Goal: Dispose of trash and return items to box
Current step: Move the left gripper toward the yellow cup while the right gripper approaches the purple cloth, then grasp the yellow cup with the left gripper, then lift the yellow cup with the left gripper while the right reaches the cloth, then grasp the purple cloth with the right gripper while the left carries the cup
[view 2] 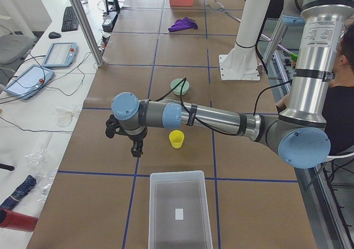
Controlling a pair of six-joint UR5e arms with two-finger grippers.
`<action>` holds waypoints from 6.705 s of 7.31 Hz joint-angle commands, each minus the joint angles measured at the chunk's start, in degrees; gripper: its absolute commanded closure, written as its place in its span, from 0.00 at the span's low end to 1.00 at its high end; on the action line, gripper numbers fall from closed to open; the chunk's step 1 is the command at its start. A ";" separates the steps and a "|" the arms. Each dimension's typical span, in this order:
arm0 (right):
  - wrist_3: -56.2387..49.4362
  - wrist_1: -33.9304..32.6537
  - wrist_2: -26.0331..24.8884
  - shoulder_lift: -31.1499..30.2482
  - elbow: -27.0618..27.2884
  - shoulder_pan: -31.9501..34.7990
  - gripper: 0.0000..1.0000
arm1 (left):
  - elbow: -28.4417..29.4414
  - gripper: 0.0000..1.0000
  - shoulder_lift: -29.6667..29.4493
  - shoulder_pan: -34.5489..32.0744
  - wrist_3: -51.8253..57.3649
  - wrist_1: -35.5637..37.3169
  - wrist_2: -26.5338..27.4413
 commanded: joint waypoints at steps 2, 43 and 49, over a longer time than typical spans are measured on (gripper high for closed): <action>0.06 -0.06 0.18 0.00 2.08 0.00 0.00 | -0.45 0.00 -2.83 5.35 -2.92 -7.56 -0.47; 61.39 31.31 -20.97 -6.33 12.80 -45.83 0.00 | -21.27 1.00 -1.35 5.30 -4.19 3.74 14.54; 65.28 30.70 -29.61 -6.50 9.47 -57.39 0.00 | -15.83 1.00 -0.39 -2.19 11.04 3.94 17.72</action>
